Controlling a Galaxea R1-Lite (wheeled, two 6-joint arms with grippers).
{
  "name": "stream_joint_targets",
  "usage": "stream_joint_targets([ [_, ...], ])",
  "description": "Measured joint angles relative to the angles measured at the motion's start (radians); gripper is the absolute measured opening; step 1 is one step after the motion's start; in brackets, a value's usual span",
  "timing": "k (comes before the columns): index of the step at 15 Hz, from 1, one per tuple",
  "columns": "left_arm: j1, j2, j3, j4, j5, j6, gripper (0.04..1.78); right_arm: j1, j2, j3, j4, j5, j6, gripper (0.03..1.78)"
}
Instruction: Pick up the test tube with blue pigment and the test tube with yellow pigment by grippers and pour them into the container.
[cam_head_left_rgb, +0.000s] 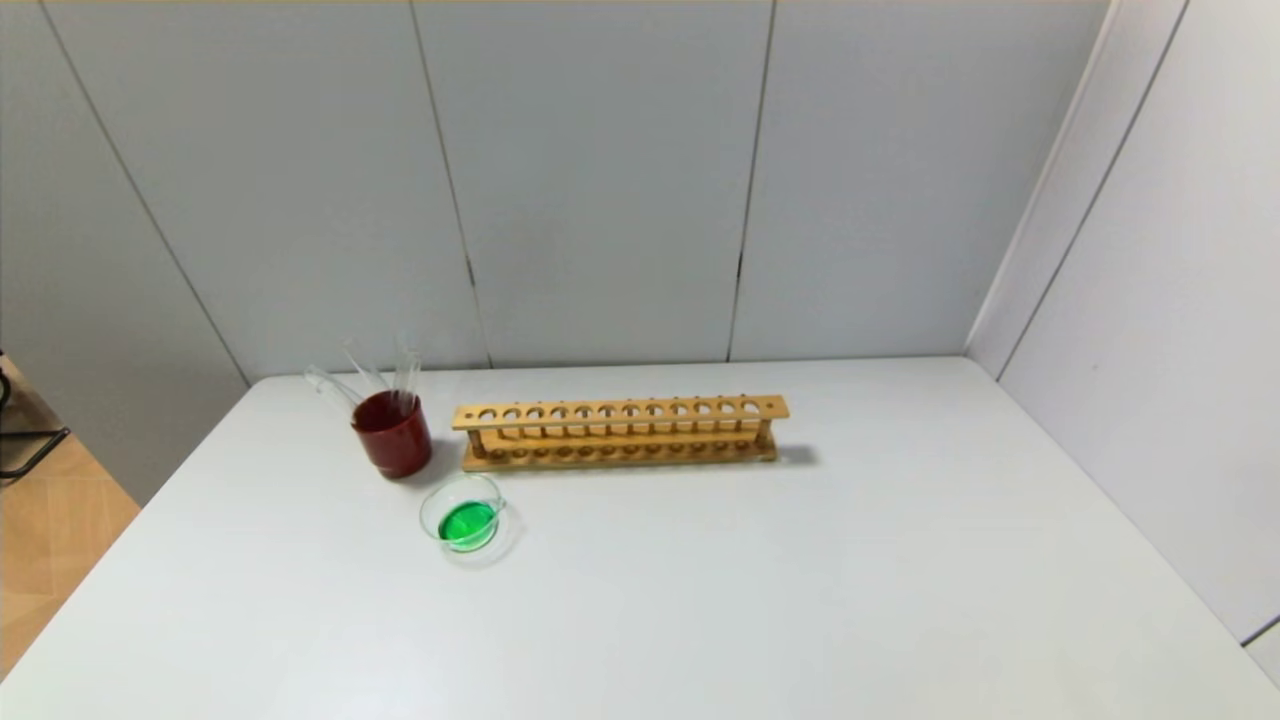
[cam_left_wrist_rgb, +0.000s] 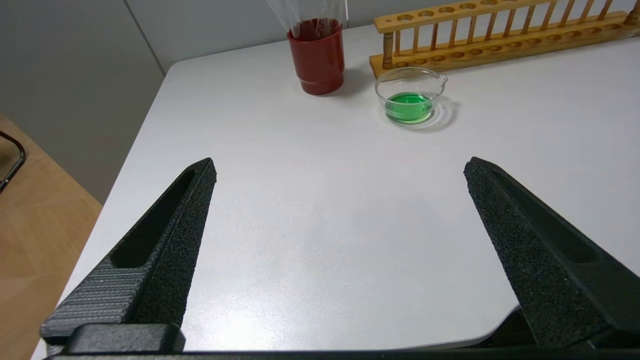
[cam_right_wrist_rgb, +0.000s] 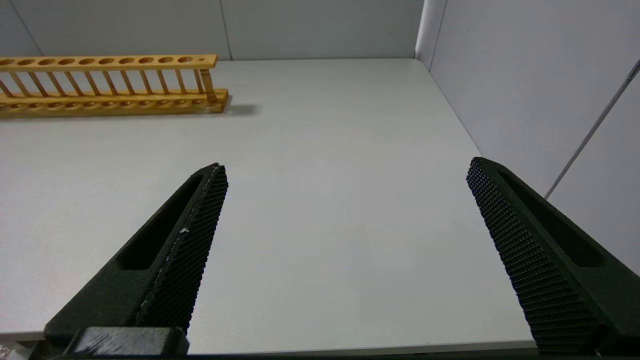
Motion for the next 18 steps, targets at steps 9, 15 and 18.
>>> stream_joint_targets([
  [9,-0.001,0.0,0.012,-0.034,0.009,-0.07,1.75,0.0,0.0,0.0,0.0,0.0,0.0,1.75],
  [15,-0.001,0.001,0.013,-0.033,0.009,-0.07,1.75,0.0,0.0,0.0,0.0,0.0,0.001,1.75],
  [18,-0.001,0.001,0.013,-0.033,0.009,-0.069,1.75,0.0,0.0,0.0,0.0,-0.001,0.001,1.75],
])
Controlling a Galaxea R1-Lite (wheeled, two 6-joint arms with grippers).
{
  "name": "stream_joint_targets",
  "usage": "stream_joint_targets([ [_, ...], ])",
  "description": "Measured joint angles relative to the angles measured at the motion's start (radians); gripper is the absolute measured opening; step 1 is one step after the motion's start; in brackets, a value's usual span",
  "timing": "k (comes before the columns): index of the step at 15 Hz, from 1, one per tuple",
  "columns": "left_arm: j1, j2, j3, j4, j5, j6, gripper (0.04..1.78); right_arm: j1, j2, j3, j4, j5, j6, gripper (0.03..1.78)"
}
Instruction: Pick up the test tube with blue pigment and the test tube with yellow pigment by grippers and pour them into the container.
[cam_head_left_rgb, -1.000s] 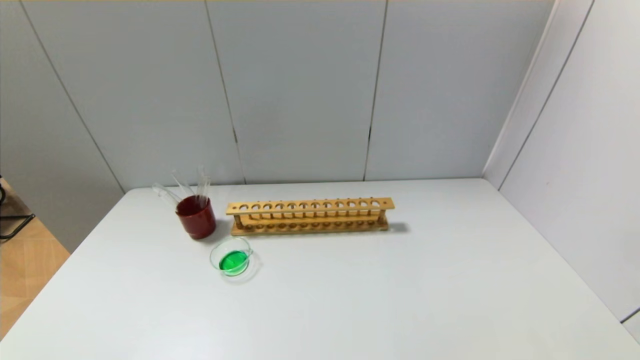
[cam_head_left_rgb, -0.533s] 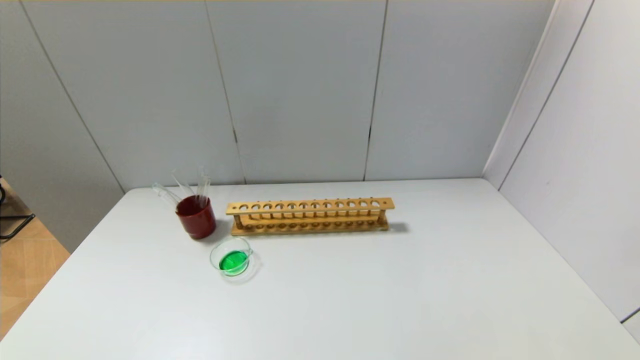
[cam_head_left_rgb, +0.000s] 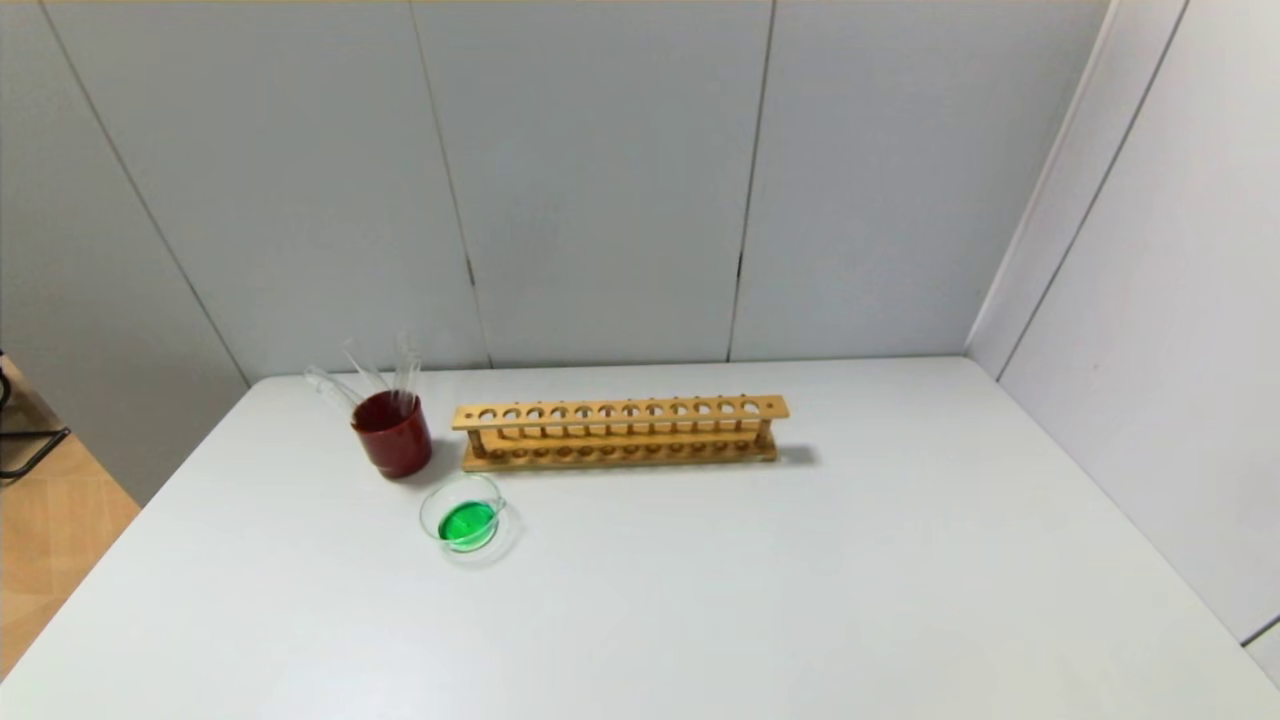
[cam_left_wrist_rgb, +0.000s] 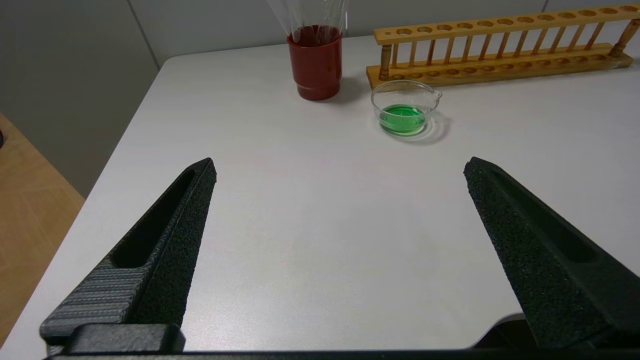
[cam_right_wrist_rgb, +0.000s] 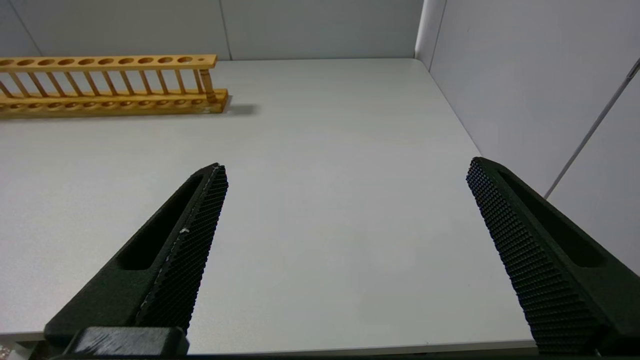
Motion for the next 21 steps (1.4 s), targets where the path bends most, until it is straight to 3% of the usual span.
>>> stream_joint_targets([
  [21,0.0,0.0,0.0,0.0,0.0,0.0,1.75,0.0,0.0,0.0,0.0,0.0,0.0,1.75],
])
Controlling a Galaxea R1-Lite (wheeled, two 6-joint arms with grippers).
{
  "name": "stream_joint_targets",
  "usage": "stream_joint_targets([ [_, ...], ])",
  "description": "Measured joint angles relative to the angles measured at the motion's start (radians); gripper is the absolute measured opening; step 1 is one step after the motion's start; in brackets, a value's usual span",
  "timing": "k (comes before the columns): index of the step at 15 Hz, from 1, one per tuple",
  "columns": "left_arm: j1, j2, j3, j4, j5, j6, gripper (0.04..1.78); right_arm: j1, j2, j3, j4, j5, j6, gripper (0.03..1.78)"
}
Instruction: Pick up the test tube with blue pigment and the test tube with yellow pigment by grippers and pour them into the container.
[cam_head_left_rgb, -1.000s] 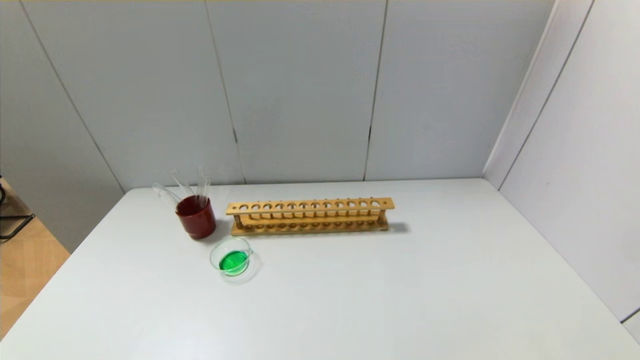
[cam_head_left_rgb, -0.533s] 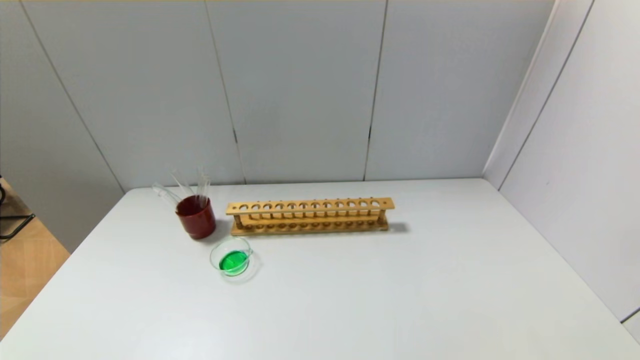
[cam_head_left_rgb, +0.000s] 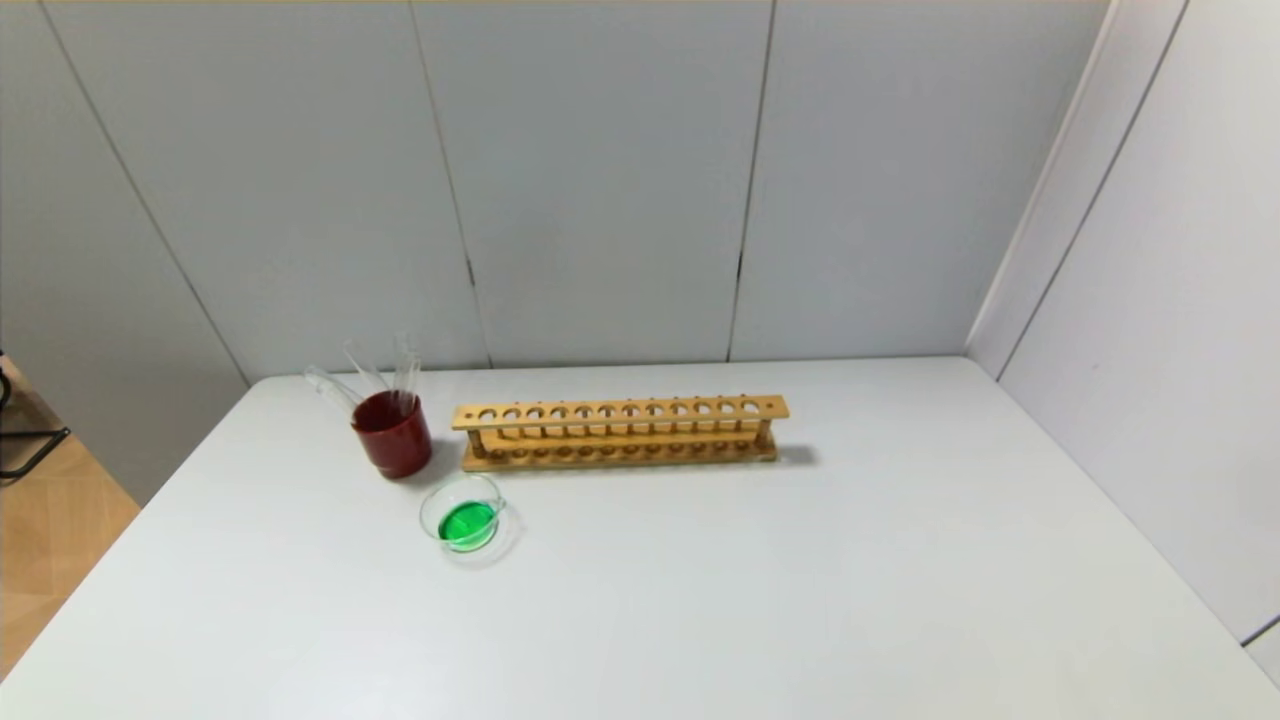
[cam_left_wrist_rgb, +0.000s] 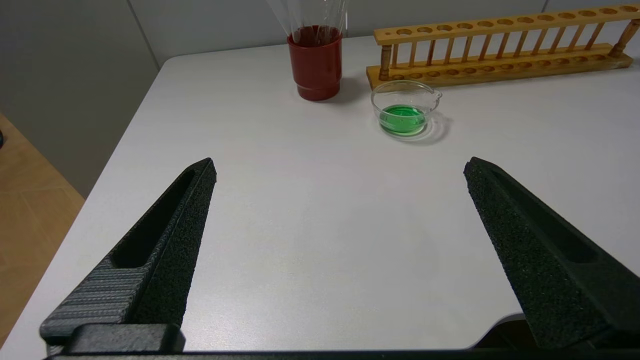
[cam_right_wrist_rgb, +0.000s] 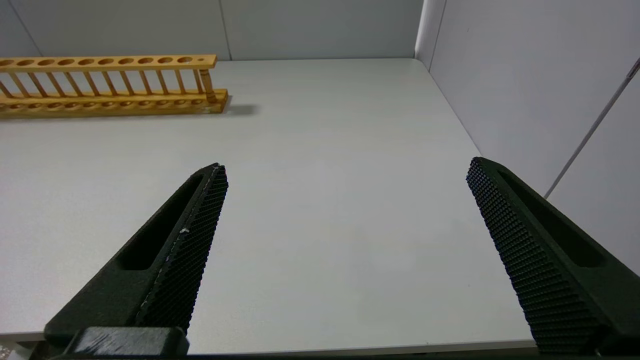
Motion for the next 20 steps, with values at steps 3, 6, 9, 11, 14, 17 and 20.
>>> stream_joint_targets([
  [3,0.0,0.0,0.0,0.0,0.0,0.0,1.75,0.0,0.0,0.0,0.0,-0.001,0.0,1.75],
  [6,0.0,0.0,0.0,0.0,0.0,0.0,1.75,0.0,0.0,0.0,0.002,-0.001,0.0,1.75],
  [9,0.0,0.0,0.0,0.0,0.0,0.0,1.75,0.0,0.0,0.0,0.002,0.0,-0.001,1.75],
  [11,0.0,0.0,0.0,0.0,0.0,0.0,1.75,0.0,0.0,0.0,0.002,-0.001,-0.001,1.75],
  [14,0.0,0.0,0.0,0.0,0.0,0.0,1.75,0.0,0.0,0.0,0.0,0.0,0.0,1.75],
  [17,0.0,0.0,0.0,0.0,0.0,0.0,1.75,0.0,0.0,0.0,0.004,0.001,-0.013,1.75],
  [20,0.0,0.0,0.0,0.0,0.0,0.0,1.75,0.0,0.0,0.0,0.004,0.0,-0.012,1.75],
])
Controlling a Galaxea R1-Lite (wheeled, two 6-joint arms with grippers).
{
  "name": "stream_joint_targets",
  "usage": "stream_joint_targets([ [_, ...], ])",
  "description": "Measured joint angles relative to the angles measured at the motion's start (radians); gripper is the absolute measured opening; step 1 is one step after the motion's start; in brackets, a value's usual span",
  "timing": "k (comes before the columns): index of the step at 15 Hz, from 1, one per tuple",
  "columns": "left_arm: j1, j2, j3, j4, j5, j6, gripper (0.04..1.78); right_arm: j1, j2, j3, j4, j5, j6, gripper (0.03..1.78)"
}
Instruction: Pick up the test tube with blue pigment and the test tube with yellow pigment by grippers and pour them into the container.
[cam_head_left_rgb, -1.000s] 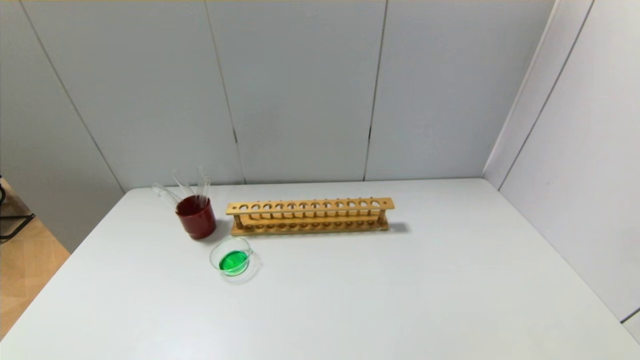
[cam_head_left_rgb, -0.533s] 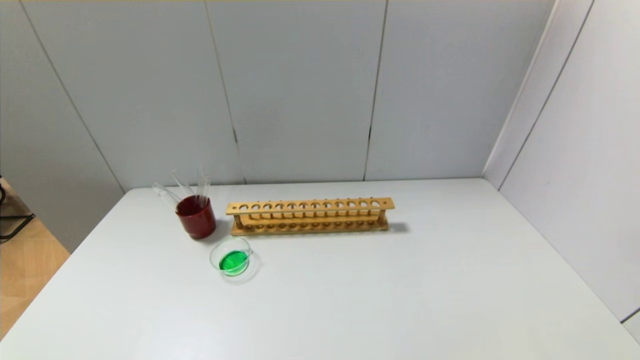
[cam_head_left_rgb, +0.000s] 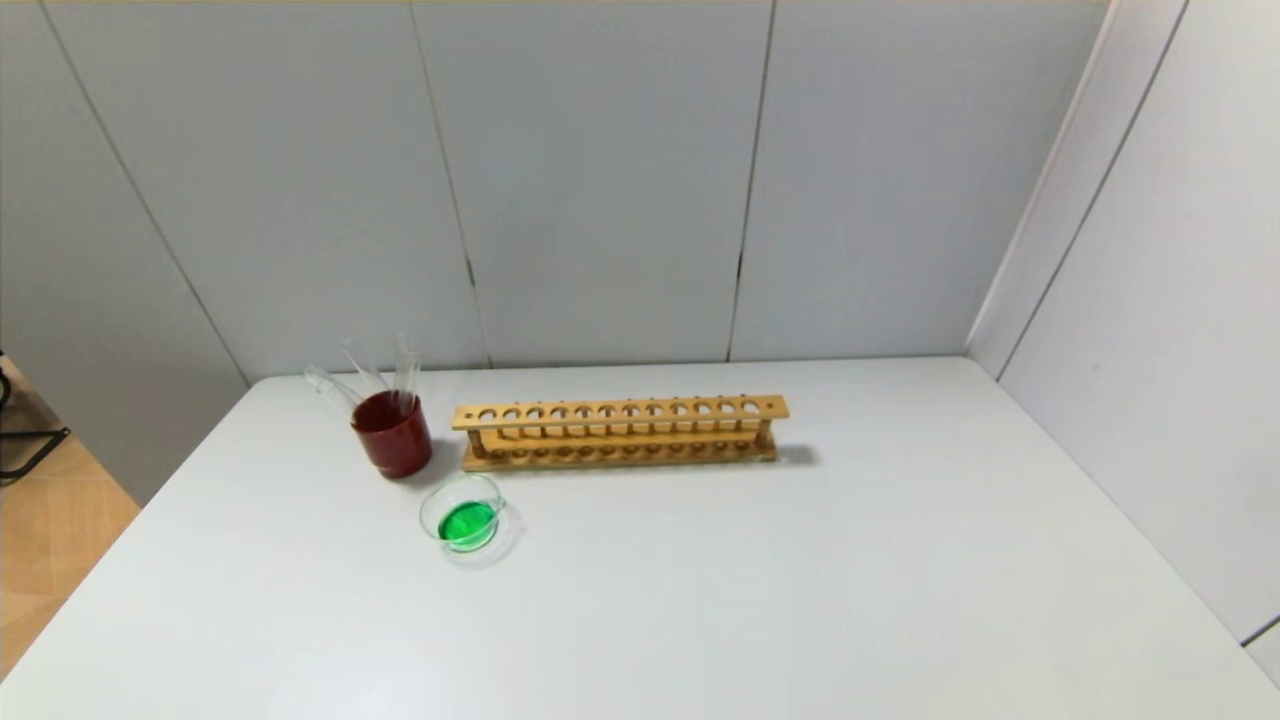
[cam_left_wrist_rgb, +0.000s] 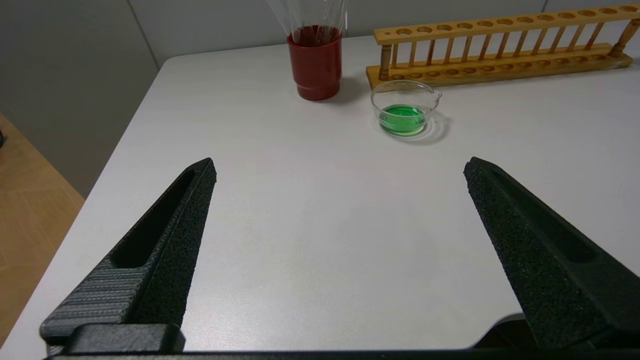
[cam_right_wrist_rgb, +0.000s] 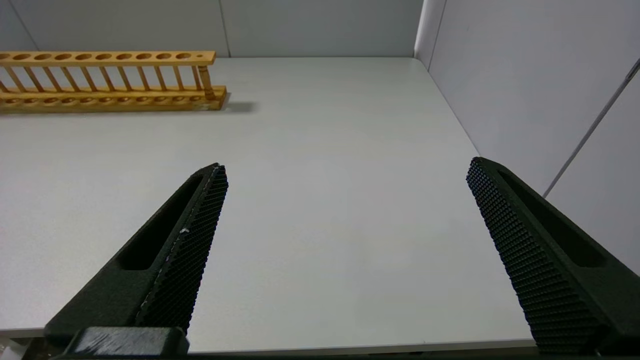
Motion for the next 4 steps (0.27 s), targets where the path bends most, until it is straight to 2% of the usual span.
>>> stream_joint_targets([
  [4,0.0,0.0,0.0,0.0,0.0,0.0,1.75,0.0,0.0,0.0,0.0,0.0,0.004,1.75],
])
